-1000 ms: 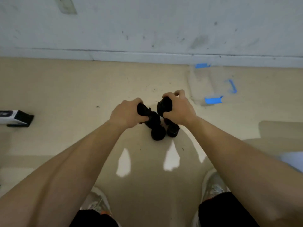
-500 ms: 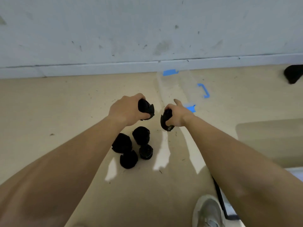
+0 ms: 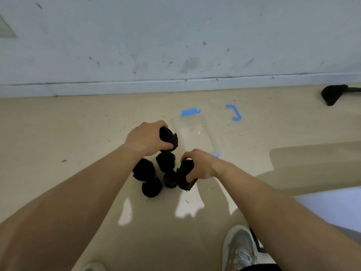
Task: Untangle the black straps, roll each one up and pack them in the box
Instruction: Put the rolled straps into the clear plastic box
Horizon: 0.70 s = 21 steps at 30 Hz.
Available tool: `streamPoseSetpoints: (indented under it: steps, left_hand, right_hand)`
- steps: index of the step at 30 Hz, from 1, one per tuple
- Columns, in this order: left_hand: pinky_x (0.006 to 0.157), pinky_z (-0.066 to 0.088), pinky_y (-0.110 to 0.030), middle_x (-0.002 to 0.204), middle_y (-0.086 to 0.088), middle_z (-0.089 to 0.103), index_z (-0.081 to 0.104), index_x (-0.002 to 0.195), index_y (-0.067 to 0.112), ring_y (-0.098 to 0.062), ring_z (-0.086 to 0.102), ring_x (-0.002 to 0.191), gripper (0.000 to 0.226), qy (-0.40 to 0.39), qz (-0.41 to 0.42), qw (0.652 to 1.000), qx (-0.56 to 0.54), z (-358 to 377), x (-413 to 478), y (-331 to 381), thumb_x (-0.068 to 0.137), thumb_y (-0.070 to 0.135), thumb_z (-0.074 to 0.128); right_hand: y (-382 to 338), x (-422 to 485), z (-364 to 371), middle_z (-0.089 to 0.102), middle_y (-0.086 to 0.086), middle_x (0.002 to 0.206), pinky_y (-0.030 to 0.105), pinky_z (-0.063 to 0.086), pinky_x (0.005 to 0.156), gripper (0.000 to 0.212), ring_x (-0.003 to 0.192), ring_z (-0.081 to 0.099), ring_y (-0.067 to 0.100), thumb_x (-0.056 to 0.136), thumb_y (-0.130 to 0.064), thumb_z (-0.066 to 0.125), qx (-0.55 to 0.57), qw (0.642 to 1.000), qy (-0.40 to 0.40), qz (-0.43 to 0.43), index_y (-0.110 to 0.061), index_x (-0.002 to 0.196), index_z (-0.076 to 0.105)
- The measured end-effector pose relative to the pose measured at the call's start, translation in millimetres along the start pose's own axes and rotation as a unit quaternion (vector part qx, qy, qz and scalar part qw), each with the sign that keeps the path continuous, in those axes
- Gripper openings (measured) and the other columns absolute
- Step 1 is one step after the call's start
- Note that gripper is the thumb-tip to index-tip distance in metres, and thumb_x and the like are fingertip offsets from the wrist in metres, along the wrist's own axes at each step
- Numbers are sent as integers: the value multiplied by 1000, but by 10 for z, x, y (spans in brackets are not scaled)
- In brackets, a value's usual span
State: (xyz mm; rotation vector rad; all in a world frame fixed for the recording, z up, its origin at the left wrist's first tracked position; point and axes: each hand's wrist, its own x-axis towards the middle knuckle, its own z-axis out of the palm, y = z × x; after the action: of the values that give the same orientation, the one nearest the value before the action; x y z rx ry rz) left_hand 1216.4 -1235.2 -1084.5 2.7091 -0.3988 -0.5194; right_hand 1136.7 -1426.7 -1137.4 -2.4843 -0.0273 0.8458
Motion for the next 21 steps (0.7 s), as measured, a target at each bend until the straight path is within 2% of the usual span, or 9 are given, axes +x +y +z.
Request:
streamPoseSetpoints:
  steps: [2, 5, 7, 9, 12, 16, 18, 21]
  left_hand:
    - [84, 56, -40, 111, 3, 64, 56, 129, 34, -25, 62, 97, 57, 9, 2, 1000, -16, -32, -51, 83, 79, 48, 81]
    - [82, 55, -39, 113, -2, 65, 60, 124, 29, -26, 63, 97, 51, 27, 7, 998, -54, -32, -18, 235, 79, 40, 82]
    - [82, 51, -37, 116, -5, 59, 60, 124, 26, -28, 61, 101, 50, 30, 4, 998, -56, -3, 85, 329, 80, 38, 82]
    - [80, 47, -35, 118, -5, 49, 58, 128, 25, -30, 59, 102, 54, 29, 0, 999, -37, 61, 223, 418, 82, 39, 82]
    - [78, 49, -37, 121, -6, 46, 55, 132, 18, -32, 61, 97, 57, 41, -2, 999, -15, 225, 509, 531, 84, 39, 79]
    - [76, 51, -41, 121, -6, 48, 54, 130, 13, -32, 61, 93, 63, 56, 10, 997, 43, 514, 983, 623, 85, 52, 74]
    - [69, 47, -38, 114, -4, 52, 55, 125, 14, -29, 60, 88, 59, 64, 15, 995, 77, 636, 1218, 659, 86, 56, 70]
    - [63, 39, -34, 92, 0, 51, 57, 116, 15, -26, 56, 83, 44, 104, 19, 985, 134, 792, 1490, 656, 89, 49, 64]
  right_hand:
    - [-41, -146, -160, 60, 2, 109, 38, 58, 78, 55, 94, 63, 25, 72, -23, 81, 25, 1000, 12, -12, -24, 123, 61]
    - [3, -227, -529, 63, 0, 111, 35, 55, 82, 57, 98, 63, 23, 73, -20, 82, 61, 995, 78, 2, -22, 126, 60]
    - [92, -180, -767, 64, -1, 112, 31, 51, 80, 60, 97, 62, 21, 73, -22, 83, 81, 987, 134, 25, -22, 128, 59]
    - [207, -51, -937, 63, -1, 113, 32, 53, 81, 60, 96, 62, 20, 73, -26, 83, 80, 979, 181, 48, -23, 127, 59]
    - [374, 232, -1066, 58, 0, 121, 42, 59, 83, 57, 99, 63, 23, 71, -31, 82, 27, 972, 219, 86, -27, 124, 59]
    - [536, 687, -1087, 50, -2, 121, 40, 55, 77, 57, 100, 62, 25, 75, -30, 78, -33, 971, 217, 99, -29, 127, 55]
    - [626, 919, -1085, 50, -2, 120, 38, 50, 74, 54, 98, 61, 25, 78, -30, 73, -61, 970, 216, 93, -29, 128, 54]
    - [731, 1190, -1072, 56, 0, 115, 38, 38, 75, 43, 108, 53, 27, 84, -35, 66, -152, 958, 226, 90, -28, 125, 56]
